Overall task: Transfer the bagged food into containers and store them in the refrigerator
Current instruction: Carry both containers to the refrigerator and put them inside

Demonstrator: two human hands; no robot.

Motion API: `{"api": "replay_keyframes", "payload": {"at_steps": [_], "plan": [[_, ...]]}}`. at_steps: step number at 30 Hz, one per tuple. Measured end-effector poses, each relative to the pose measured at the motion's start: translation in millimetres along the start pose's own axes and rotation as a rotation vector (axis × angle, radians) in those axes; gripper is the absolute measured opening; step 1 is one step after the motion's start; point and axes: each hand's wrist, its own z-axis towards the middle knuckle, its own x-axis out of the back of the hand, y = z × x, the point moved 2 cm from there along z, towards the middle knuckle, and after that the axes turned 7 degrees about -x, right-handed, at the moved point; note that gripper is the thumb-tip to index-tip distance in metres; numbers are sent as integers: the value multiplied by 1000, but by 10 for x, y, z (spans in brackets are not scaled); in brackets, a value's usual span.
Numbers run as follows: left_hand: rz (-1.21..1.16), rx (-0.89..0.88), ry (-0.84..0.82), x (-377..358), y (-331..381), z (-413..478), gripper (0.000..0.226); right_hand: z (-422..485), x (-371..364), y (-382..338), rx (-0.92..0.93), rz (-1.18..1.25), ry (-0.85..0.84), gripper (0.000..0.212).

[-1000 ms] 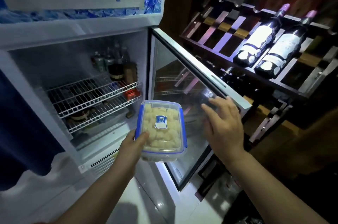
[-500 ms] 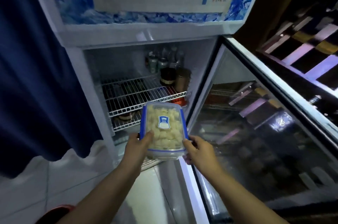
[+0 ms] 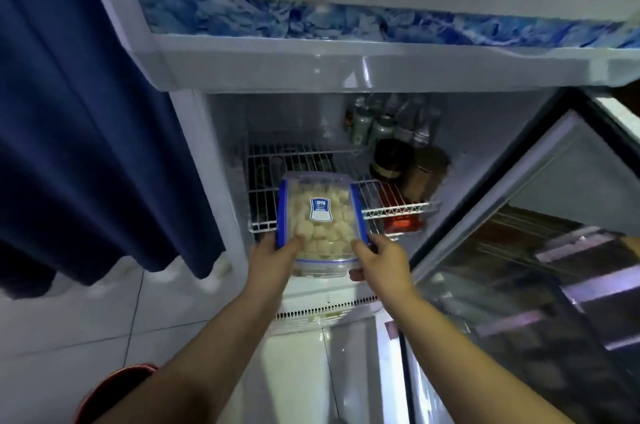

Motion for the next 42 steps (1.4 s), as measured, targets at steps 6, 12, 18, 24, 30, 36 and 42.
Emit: {"api": "replay_keyframes", "payload": {"at_steps": [6,12,18,24,30,36,42], "plan": [[67,11,104,-110,-72,527,30,724,-125,-124,86,-85,-77,13],[206,-148,285,-242,-132,987,28,1349,-313,-198,85,-74,-119,20],[339,-220,395,-297,-165,1304,33,1758,-601,-271,99,-97,-107,18],[423,-253,405,-269,-319,1464,36,1958,-817,-238,90,-234,-154,25],[479,-248,404,-257,-317,1513,40,1941,-828,-215,122,-199,-152,28],[636,-248,360,-239,-210,1363,30,1708,-731,-203,213,-277,-99,37],[678,-406,211,-85,-66,807,24,1082,-486,-296,369,-597,-11,21]]}}
